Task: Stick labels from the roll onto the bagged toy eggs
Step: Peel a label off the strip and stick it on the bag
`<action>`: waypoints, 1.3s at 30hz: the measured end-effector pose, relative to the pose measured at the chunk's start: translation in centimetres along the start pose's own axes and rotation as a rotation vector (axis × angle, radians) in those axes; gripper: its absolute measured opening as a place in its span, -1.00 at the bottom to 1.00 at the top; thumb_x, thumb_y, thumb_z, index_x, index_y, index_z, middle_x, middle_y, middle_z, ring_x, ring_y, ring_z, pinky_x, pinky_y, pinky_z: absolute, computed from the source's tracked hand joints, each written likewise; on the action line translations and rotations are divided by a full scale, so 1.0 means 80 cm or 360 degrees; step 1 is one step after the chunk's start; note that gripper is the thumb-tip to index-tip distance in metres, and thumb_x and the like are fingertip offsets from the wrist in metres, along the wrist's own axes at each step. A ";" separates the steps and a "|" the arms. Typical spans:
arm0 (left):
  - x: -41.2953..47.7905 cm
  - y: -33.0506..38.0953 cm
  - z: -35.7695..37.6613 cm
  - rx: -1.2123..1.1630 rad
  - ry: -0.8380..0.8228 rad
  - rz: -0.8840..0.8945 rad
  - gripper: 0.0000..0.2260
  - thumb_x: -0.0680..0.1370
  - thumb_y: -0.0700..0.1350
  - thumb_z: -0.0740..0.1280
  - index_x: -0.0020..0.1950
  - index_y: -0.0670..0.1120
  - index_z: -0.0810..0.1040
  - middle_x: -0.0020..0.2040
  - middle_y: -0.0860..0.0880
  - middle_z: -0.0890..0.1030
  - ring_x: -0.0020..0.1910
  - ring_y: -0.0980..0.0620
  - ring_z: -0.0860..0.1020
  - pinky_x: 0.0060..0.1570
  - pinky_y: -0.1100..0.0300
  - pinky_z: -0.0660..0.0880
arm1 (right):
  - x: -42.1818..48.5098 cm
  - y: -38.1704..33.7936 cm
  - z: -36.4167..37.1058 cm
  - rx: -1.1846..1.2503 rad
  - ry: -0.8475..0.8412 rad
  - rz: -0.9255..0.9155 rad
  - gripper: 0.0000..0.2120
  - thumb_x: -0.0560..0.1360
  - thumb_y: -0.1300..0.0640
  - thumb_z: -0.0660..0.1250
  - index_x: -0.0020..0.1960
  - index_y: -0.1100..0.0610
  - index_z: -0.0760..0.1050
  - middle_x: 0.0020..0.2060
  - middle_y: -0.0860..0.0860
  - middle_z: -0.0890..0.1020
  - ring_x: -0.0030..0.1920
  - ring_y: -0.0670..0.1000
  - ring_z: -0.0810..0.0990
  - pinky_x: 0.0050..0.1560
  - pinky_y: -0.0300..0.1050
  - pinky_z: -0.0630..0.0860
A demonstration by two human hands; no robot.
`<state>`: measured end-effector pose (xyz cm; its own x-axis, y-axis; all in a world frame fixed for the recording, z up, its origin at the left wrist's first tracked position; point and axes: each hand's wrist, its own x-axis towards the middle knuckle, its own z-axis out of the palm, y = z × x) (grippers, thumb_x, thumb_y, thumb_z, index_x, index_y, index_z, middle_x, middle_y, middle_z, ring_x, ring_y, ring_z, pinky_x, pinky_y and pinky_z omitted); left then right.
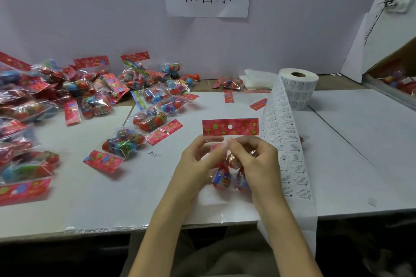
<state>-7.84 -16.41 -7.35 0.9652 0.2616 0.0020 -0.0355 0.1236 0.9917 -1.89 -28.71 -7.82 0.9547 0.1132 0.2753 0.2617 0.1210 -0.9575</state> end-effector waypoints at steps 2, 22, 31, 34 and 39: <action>0.000 0.002 -0.002 -0.0181 0.0068 -0.0039 -0.79 0.57 0.01 0.48 0.11 -0.08 0.68 0.05 -0.18 0.71 0.06 -0.18 0.72 -0.06 -0.06 0.68 | 0.000 0.002 0.000 -0.0044 0.0014 0.0039 -0.89 0.45 0.03 0.55 -0.21 -0.01 0.67 -0.32 -0.08 0.68 -0.32 -0.13 0.60 -0.25 -0.27 0.51; 0.001 0.000 -0.008 -0.0185 0.0659 0.0214 -0.82 0.49 -0.21 0.54 0.04 -0.04 0.65 -0.17 -0.09 0.76 -0.16 -0.07 0.74 -0.13 0.07 0.66 | -0.005 -0.003 0.000 0.0000 -0.0225 0.0217 -0.91 0.36 -0.03 0.45 -0.23 -0.02 0.65 -0.30 -0.08 0.67 -0.22 -0.11 0.66 -0.21 -0.25 0.55; 0.004 0.005 -0.011 -0.0616 0.0885 0.0265 -0.94 0.64 -0.17 0.37 0.08 -0.12 0.61 -0.15 -0.08 0.75 -0.18 0.01 0.72 -0.15 0.24 0.64 | -0.003 -0.002 -0.001 0.0077 -0.0089 0.0294 -0.91 0.35 -0.04 0.43 -0.26 -0.03 0.64 -0.30 -0.07 0.68 -0.27 -0.17 0.67 -0.33 -0.26 0.55; 0.003 0.003 -0.017 -0.0699 0.1152 0.0408 -0.88 0.61 -0.33 0.37 0.07 -0.13 0.60 -0.09 -0.11 0.72 -0.15 0.03 0.72 -0.04 0.19 0.67 | -0.003 -0.002 -0.001 0.0096 -0.0067 0.0295 -0.91 0.34 -0.04 0.42 -0.27 -0.04 0.62 -0.34 -0.09 0.66 -0.32 -0.18 0.64 -0.39 -0.23 0.54; 0.004 -0.001 -0.011 -0.0282 0.1196 0.0446 -0.73 0.64 -0.23 0.36 0.22 0.11 0.63 0.14 0.27 0.64 0.17 0.41 0.56 0.21 0.37 0.46 | -0.003 -0.001 -0.001 0.0081 -0.0059 0.0268 -0.93 0.39 -0.03 0.43 -0.27 -0.09 0.63 -0.34 -0.15 0.66 -0.29 -0.21 0.65 -0.36 -0.25 0.55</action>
<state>-7.75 -15.51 -7.53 0.4854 0.8689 0.0973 -0.3507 0.0916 0.9320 -2.13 -28.84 -7.79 0.9782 0.1724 0.1154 0.0903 0.1469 -0.9850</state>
